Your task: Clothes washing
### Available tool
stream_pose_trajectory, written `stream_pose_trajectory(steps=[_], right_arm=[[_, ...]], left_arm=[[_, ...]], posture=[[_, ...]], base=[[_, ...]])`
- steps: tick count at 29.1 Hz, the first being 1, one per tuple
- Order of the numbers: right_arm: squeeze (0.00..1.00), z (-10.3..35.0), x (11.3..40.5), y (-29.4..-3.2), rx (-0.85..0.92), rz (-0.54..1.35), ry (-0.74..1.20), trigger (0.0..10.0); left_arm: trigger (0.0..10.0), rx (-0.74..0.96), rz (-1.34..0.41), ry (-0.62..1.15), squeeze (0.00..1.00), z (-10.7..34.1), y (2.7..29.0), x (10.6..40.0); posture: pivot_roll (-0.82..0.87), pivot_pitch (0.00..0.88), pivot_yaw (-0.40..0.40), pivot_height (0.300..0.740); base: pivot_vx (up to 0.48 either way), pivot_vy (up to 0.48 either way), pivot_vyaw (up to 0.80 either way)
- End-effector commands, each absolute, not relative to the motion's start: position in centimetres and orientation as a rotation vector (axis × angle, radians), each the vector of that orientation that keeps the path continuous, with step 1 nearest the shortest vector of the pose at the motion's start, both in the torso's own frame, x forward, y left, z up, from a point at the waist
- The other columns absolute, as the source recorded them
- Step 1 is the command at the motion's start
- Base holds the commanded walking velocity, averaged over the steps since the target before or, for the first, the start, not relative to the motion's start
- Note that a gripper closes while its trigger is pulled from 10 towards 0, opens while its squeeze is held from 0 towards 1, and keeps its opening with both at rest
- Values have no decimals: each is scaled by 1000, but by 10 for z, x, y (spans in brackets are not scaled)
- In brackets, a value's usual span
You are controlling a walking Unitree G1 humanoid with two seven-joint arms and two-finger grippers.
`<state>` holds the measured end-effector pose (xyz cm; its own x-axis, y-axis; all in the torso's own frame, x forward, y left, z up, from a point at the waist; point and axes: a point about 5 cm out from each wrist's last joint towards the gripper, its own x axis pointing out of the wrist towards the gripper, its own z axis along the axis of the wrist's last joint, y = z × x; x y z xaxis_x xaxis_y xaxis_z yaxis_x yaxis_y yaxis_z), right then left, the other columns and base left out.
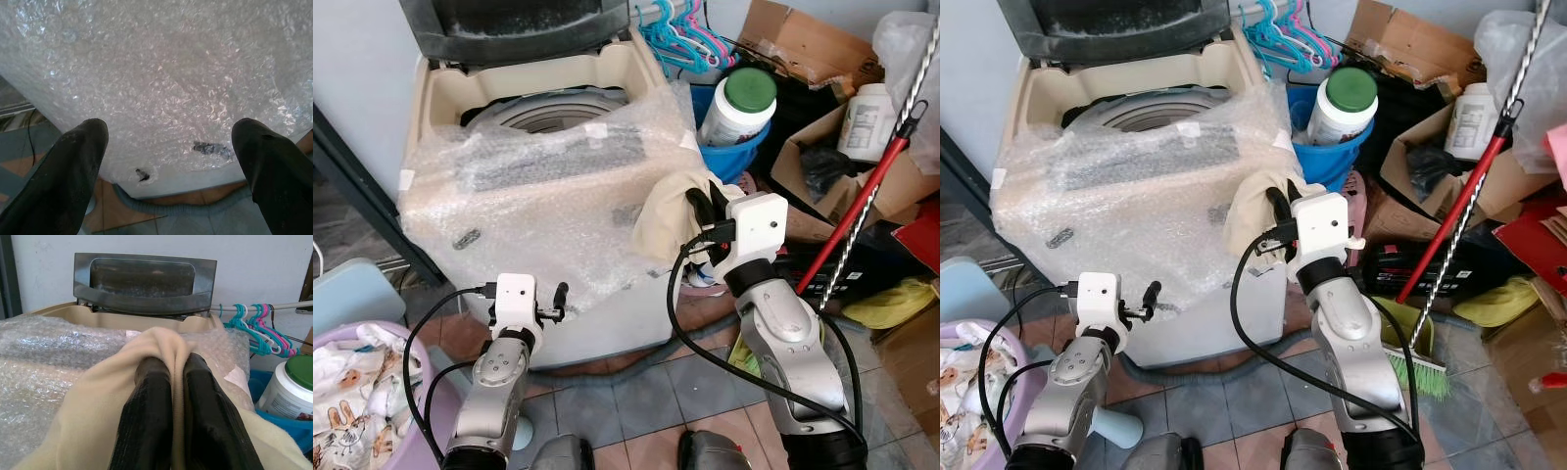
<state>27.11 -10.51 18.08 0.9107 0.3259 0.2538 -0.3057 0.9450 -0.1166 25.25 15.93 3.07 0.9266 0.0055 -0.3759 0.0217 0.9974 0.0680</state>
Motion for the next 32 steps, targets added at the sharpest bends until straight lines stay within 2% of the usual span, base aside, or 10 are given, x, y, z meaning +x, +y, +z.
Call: stream_pose_trajectory(steps=[1, 4, 5, 10, 15, 19, 21, 27, 32], right_arm=[[0, 188, 265, -104, -81, 325, -318, 10000], [0, 182, 262, -105, -87, 313, -305, 10000], [0, 177, 259, -107, -86, 291, -288, 10000], [0, 175, 261, -107, -81, 263, -279, 10000], [0, 189, 272, -107, -107, 257, -342, 10000], [0, 235, 289, -108, -140, 249, -502, 10000], [0, 242, 293, -107, -135, 257, -521, 10000], [0, 245, 296, -102, -148, 296, -541, 10000], [0, 241, 294, -96, -139, 329, -529, 10000]], left_arm=[[10000, 94, 38, 531, 0, 10, 171, 237], [10000, 62, 59, 630, 0, -2, 178, 226], [10000, 69, 69, 670, 0, -8, 188, 218], [10000, 112, 35, 721, 0, -18, 203, 210], [10000, 139, 35, 736, 0, -21, 204, 210], [10000, 102, 74, 734, 0, -24, 208, 208], [10000, 86, 72, 747, 0, -26, 209, 207], [10000, 95, 63, 739, 0, -26, 210, 207], [10000, 98, 61, 738, 0, -27, 211, 208]], posture=[[-121, 91, 72, 740], [-119, 80, 67, 740], [-117, 70, 65, 740], [-115, 50, 66, 740], [-112, 29, 73, 740], [-104, 28, 78, 740], [-98, 28, 77, 740], [-90, 33, 76, 740], [-95, 41, 80, 740]], base=[[0, 0, 750], [0, 0, 752], [0, 0, 694], [0, 0, 90], [0, 0, 0], [0, 0, 0], [0, 0, 0], [231, 0, 0], [283, 0, 655]])
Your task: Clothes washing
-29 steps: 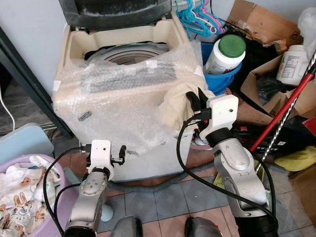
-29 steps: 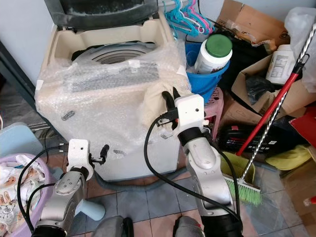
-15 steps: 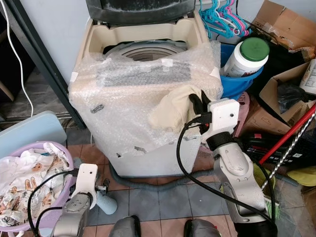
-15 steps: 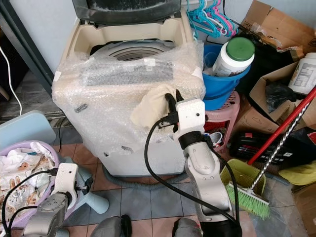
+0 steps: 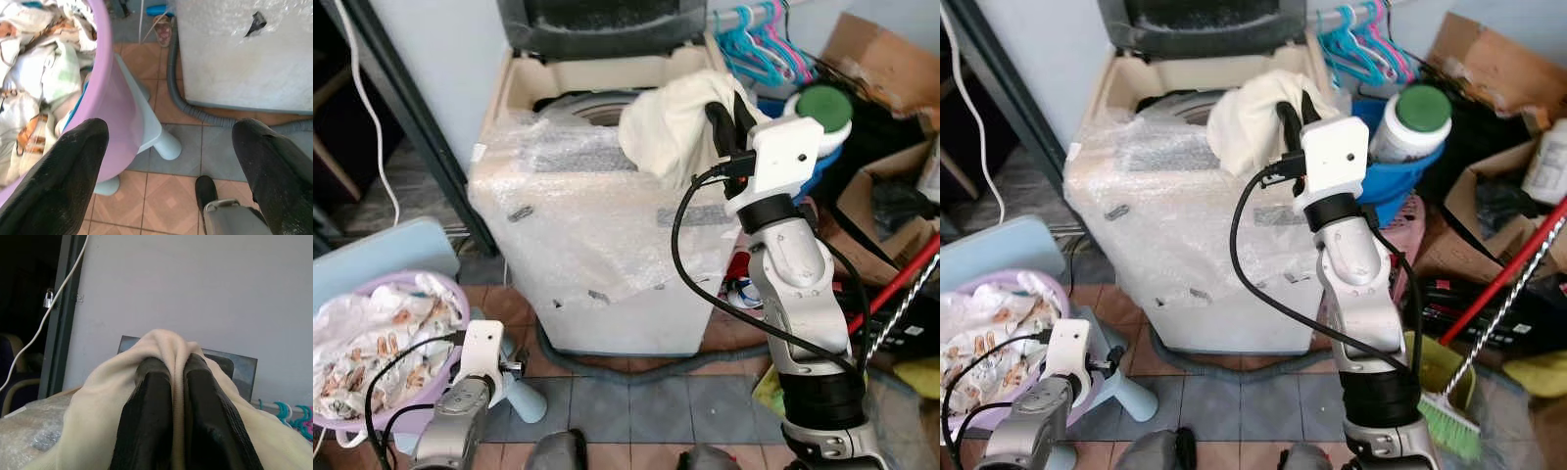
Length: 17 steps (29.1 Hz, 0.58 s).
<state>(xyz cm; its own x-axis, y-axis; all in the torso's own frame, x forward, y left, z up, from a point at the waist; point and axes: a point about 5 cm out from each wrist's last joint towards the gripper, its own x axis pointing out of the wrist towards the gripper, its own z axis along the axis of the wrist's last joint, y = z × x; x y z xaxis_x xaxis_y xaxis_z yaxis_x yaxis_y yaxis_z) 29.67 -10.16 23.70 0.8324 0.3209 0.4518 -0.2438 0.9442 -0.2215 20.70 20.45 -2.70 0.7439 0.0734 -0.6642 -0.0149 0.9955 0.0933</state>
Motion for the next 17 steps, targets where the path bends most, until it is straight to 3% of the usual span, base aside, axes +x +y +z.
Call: stream_pose_trajectory(steps=[1, 7, 17], right_arm=[[0, 240, 294, -93, -134, 339, -527, 10000], [0, 238, 296, -91, -130, 355, -525, 10000], [0, 239, 302, -96, -128, 336, -521, 10000]], left_arm=[[10000, 98, 59, 740, 0, -27, 211, 208], [10000, 101, 55, 737, 0, -28, 210, 209], [10000, 36, 83, 576, 0, -15, 215, 226]], posture=[[-95, 41, 80, 740], [-92, 47, 80, 740], [-85, 50, 69, 740]], base=[[277, 0, 681], [172, 0, 568], [0, 0, 0]])
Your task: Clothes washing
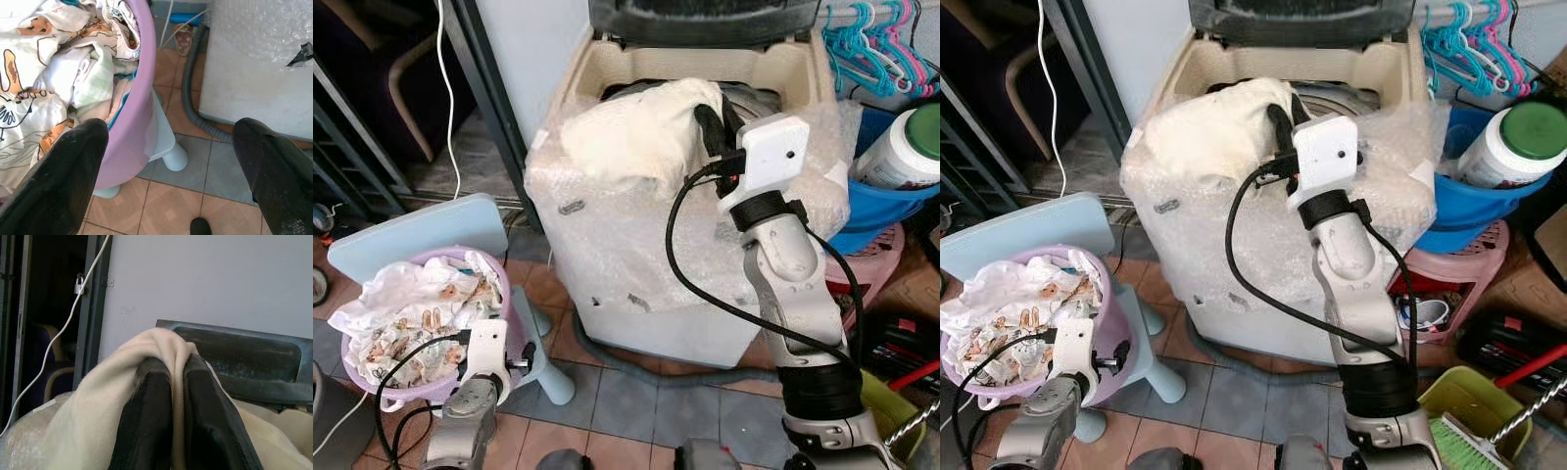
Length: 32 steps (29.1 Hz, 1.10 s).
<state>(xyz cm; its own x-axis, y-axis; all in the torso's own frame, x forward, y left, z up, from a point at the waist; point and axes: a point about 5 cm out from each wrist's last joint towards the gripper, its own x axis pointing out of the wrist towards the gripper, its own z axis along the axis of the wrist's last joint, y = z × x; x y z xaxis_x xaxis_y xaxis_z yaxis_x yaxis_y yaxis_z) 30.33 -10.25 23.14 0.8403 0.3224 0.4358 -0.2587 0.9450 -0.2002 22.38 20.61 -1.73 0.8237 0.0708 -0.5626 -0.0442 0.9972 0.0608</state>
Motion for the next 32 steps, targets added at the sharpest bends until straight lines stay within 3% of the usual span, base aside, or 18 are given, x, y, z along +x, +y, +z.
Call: stream_pose_trajectory(steps=[1, 5, 8, 14, 21, 32], right_arm=[[0, 240, 303, -97, -129, 334, -522, 10000], [0, 241, 306, -99, -133, 328, -524, 10000], [0, 243, 308, -103, -141, 312, -532, 10000], [0, 249, 311, -111, -150, 267, -548, 10000], [0, 249, 312, -115, -158, 253, -549, 10000], [0, 282, 335, -105, -162, 266, -642, 10000]], left_arm=[[10000, 25, 90, 543, 0, -11, 217, 230], [10000, 18, 63, 509, 0, -3, 215, 246], [10000, -4, -25, 601, 0, -11, 202, 249], [10000, -23, -162, 512, 0, -5, 186, 252], [10000, -24, -159, 516, 0, -6, 187, 251], [10000, 57, -274, 442, 0, 2, 170, 248]], posture=[[-85, 50, 69, 740], [-81, 54, 59, 740], [-90, 52, 60, 740], [-99, 59, 61, 740], [-100, 60, 58, 740], [-83, 61, 49, 740]], base=[[0, 0, 0], [0, 0, 0], [0, 0, 0], [0, 0, 0], [0, 0, 0], [366, 0, 0]])
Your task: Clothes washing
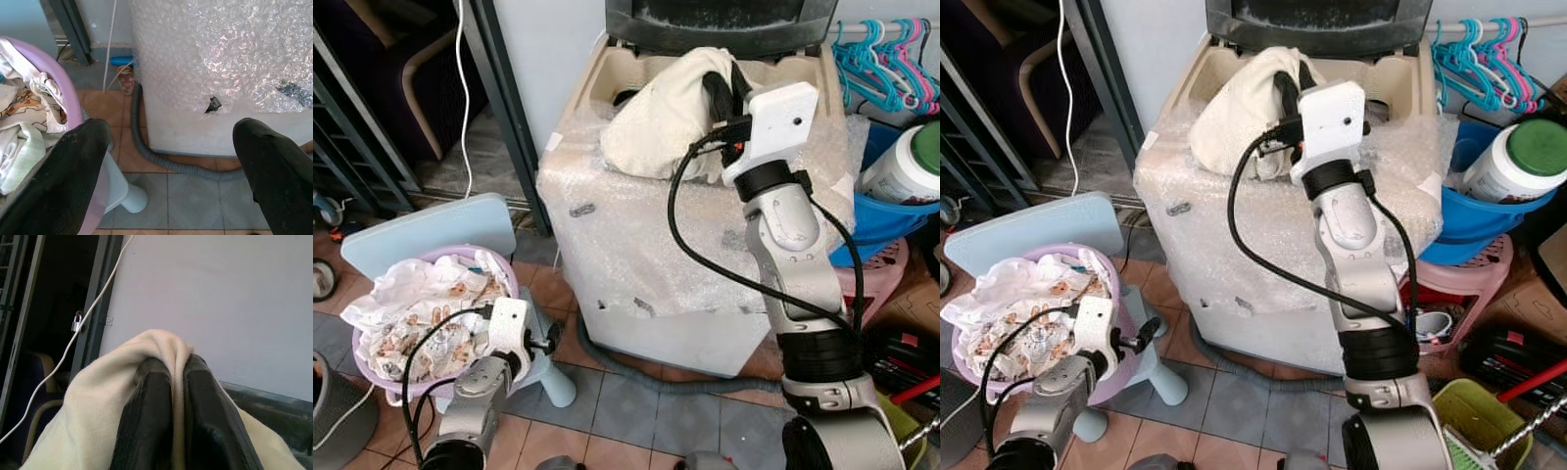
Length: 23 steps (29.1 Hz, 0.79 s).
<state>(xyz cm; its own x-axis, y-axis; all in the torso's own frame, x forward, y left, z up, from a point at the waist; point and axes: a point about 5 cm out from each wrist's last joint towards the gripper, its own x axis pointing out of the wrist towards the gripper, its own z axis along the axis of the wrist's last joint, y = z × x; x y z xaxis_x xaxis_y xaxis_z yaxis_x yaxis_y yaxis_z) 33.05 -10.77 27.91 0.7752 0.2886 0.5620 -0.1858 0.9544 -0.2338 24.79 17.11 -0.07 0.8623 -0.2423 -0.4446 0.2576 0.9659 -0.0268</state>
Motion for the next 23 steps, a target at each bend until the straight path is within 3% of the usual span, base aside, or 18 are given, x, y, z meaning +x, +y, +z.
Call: stream_pose_trajectory(steps=[1, 9, 13, 16, 19, 23], right_arm=[[0, 282, 335, -105, -162, 266, -642, 10000], [0, 303, 371, -115, -214, 233, -609, 10000], [0, 326, 397, -139, -267, 98, -554, 10000], [0, 326, 417, -170, -140, 16, -366, 10000], [0, 301, 424, -180, 21, 35, -209, 10000], [0, 268, 425, -187, 57, 15, -42, 10000]], left_arm=[[10000, 57, -274, 442, 0, 2, 170, 248], [10000, 37, -241, 431, 0, 4, 173, 247], [10000, 55, -249, 429, 0, 5, 171, 247], [10000, 59, -239, 427, 0, 5, 170, 249], [10000, 60, -224, 428, 0, 5, 170, 248], [10000, 61, -219, 427, 0, 6, 170, 248]], posture=[[-83, 61, 49, 740], [-70, 69, 39, 740], [-65, 70, 35, 740], [-51, 71, 22, 740], [-47, 74, 16, 740], [-39, 79, 8, 740]], base=[[394, 0, 0], [164, 0, 0], [0, 0, 0], [0, 0, 0], [0, 0, 0], [0, 0, 0]])
